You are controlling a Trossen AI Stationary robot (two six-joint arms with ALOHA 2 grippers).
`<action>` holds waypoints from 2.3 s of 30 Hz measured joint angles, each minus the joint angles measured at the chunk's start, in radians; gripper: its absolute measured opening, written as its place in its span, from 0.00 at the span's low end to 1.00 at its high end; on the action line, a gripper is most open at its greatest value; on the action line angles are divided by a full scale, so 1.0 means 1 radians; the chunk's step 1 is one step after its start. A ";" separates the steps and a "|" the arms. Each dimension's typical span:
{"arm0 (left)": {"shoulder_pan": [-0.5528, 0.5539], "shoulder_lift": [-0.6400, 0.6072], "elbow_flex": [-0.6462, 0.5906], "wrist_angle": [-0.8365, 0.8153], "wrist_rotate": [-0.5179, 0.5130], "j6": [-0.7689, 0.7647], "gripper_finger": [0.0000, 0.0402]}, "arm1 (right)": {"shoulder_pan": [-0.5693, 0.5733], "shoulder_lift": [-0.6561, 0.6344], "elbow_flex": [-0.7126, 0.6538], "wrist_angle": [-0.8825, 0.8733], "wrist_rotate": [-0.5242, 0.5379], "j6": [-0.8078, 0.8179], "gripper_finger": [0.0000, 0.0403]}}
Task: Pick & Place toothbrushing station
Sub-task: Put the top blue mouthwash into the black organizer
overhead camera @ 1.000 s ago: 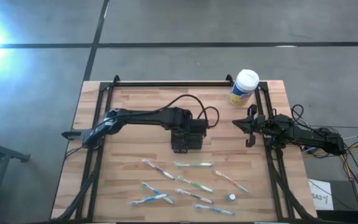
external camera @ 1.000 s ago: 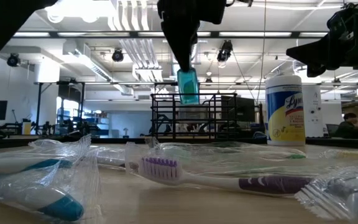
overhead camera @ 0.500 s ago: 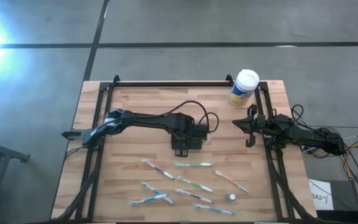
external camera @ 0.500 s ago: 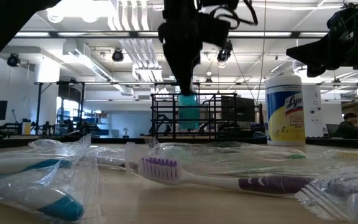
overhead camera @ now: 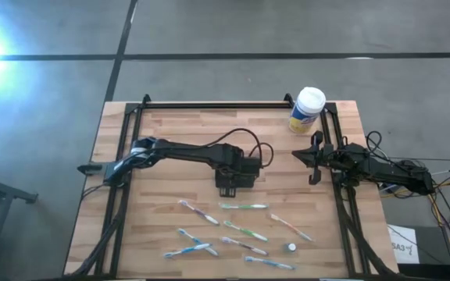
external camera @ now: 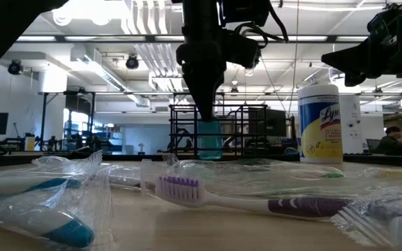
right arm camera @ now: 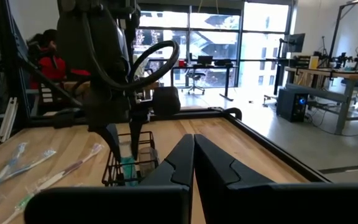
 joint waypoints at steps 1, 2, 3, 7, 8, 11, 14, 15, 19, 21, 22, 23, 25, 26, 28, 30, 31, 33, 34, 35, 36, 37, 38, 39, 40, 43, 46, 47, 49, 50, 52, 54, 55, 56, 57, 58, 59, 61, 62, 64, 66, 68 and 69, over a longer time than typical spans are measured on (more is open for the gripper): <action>0.000 0.000 -0.005 0.004 0.000 -0.002 0.25 | 0.000 0.000 0.000 0.000 0.000 0.000 0.02; 0.000 0.000 -0.009 0.007 0.000 -0.003 0.25 | 0.000 0.000 0.000 0.000 0.000 0.001 0.02; 0.001 -0.001 -0.011 0.008 0.000 -0.003 0.25 | 0.000 0.000 0.000 0.000 0.000 0.001 0.02; 0.001 -0.001 -0.013 0.014 0.000 -0.002 0.25 | 0.000 0.000 0.000 0.000 -0.001 0.000 0.02; 0.001 -0.001 -0.013 0.015 0.000 -0.002 0.26 | 0.000 0.000 0.000 0.000 -0.001 0.000 0.02; 0.001 -0.001 -0.011 0.014 0.000 0.000 0.31 | 0.000 0.000 0.000 0.000 -0.001 0.000 0.02; 0.002 -0.001 -0.010 0.016 0.001 0.005 0.34 | 0.000 0.000 0.000 0.000 -0.001 0.000 0.02; 0.003 -0.001 -0.010 0.017 0.003 0.005 0.35 | 0.000 0.000 0.000 0.000 -0.001 0.000 0.02; 0.004 -0.001 -0.010 0.017 0.006 0.006 0.33 | 0.000 0.000 0.000 0.000 -0.001 0.000 0.02; 0.004 -0.001 -0.008 0.016 0.006 0.008 0.32 | 0.000 0.000 0.000 0.000 -0.001 0.000 0.02; 0.003 -0.001 -0.004 0.013 0.006 0.009 0.32 | 0.000 0.000 0.000 0.000 -0.001 0.001 0.02; 0.003 -0.001 0.001 0.010 0.005 0.012 0.31 | 0.000 0.000 0.000 0.000 -0.001 0.003 0.02; 0.003 -0.002 0.011 0.011 0.003 0.018 0.32 | 0.000 0.000 0.000 0.000 -0.001 0.003 0.02; 0.004 -0.002 0.017 0.012 0.005 0.018 0.33 | 0.000 0.000 0.000 0.000 -0.001 0.003 0.02; 0.003 -0.005 0.035 0.007 0.007 0.018 0.35 | 0.000 0.000 0.000 0.000 -0.001 0.003 0.02; 0.003 -0.007 0.050 -0.011 0.007 0.017 0.38 | 0.000 0.000 0.000 0.000 -0.001 0.003 0.02; 0.003 -0.008 0.054 -0.017 0.010 0.016 0.40 | 0.000 0.000 0.000 0.000 -0.001 0.003 0.02; 0.003 -0.010 0.059 -0.019 0.015 0.010 0.42 | 0.000 0.000 0.000 0.000 -0.001 0.003 0.02; 0.003 -0.010 0.058 -0.020 0.015 0.009 0.42 | 0.000 0.000 0.000 0.000 -0.001 0.003 0.02; 0.003 -0.010 0.056 -0.022 0.016 0.009 0.42 | 0.000 0.000 0.000 0.000 -0.001 0.003 0.02; 0.004 -0.010 0.056 -0.025 0.016 0.009 0.42 | 0.000 0.000 0.000 0.000 -0.001 0.003 0.02; 0.004 -0.010 0.055 -0.024 0.016 0.009 0.42 | 0.000 0.000 0.000 0.000 -0.001 0.003 0.02; 0.005 -0.011 0.053 -0.022 0.018 0.009 0.42 | 0.000 0.000 0.000 0.000 -0.001 0.003 0.02; 0.005 -0.011 0.049 -0.017 0.019 0.009 0.41 | 0.000 0.000 0.000 0.000 -0.001 0.003 0.02; 0.005 -0.013 0.044 -0.013 0.020 0.009 0.40 | 0.000 0.000 0.000 0.000 -0.001 0.003 0.02; 0.005 -0.013 0.036 -0.014 0.031 0.004 0.39 | 0.000 0.000 0.000 0.000 -0.001 0.003 0.02; 0.006 -0.016 0.017 0.005 0.039 0.004 0.38 | 0.000 0.000 0.000 0.000 -0.001 0.003 0.02; 0.007 -0.016 0.011 0.009 0.039 0.006 0.38 | 0.000 0.000 0.000 0.000 -0.001 0.003 0.02; 0.009 -0.016 -0.001 0.011 0.040 0.012 0.38 | 0.000 0.000 0.000 0.000 -0.001 0.003 0.02; 0.010 -0.016 -0.010 0.018 0.041 0.018 0.39 | 0.000 0.000 0.000 0.000 -0.001 0.003 0.02; 0.012 -0.018 -0.029 0.038 0.046 0.025 0.39 | 0.000 0.000 0.000 0.000 -0.001 0.003 0.02; 0.016 -0.020 -0.041 0.048 0.057 0.029 0.40 | 0.000 0.000 0.000 0.000 -0.001 0.003 0.02; 0.018 -0.020 -0.044 0.051 0.064 0.031 0.40 | 0.000 0.000 0.000 0.000 0.000 0.003 0.02; 0.020 -0.020 -0.049 0.055 0.080 0.033 0.41 | 0.000 0.000 0.000 0.000 0.000 0.003 0.02; 0.021 -0.020 -0.052 0.059 0.088 0.036 0.41 | 0.000 0.000 0.000 0.000 -0.001 0.003 0.02; 0.021 -0.021 -0.055 0.062 0.091 0.041 0.42 | 0.000 0.000 0.000 0.000 -0.001 0.003 0.02; 0.023 -0.022 -0.056 0.065 0.102 0.051 0.43 | 0.000 0.000 0.000 0.000 -0.001 0.001 0.02; 0.029 -0.022 -0.057 0.072 0.123 0.071 0.44 | 0.000 0.000 0.000 0.001 0.000 0.000 0.02; 0.032 -0.023 -0.058 0.076 0.124 0.084 0.44 | 0.000 0.000 0.000 0.001 -0.001 0.001 0.02; 0.038 -0.024 -0.058 0.083 0.127 0.114 0.44 | 0.000 0.000 0.000 0.001 -0.001 0.001 0.02; 0.046 -0.024 -0.058 0.087 0.144 0.139 0.44 | 0.000 0.000 0.000 0.001 -0.001 0.000 0.02; 0.053 -0.024 -0.056 0.091 0.160 0.149 0.42 | 0.000 0.000 0.000 0.001 0.000 0.001 0.02; 0.056 -0.024 -0.055 0.091 0.168 0.151 0.42 | 0.000 0.000 0.000 0.001 -0.001 0.001 0.02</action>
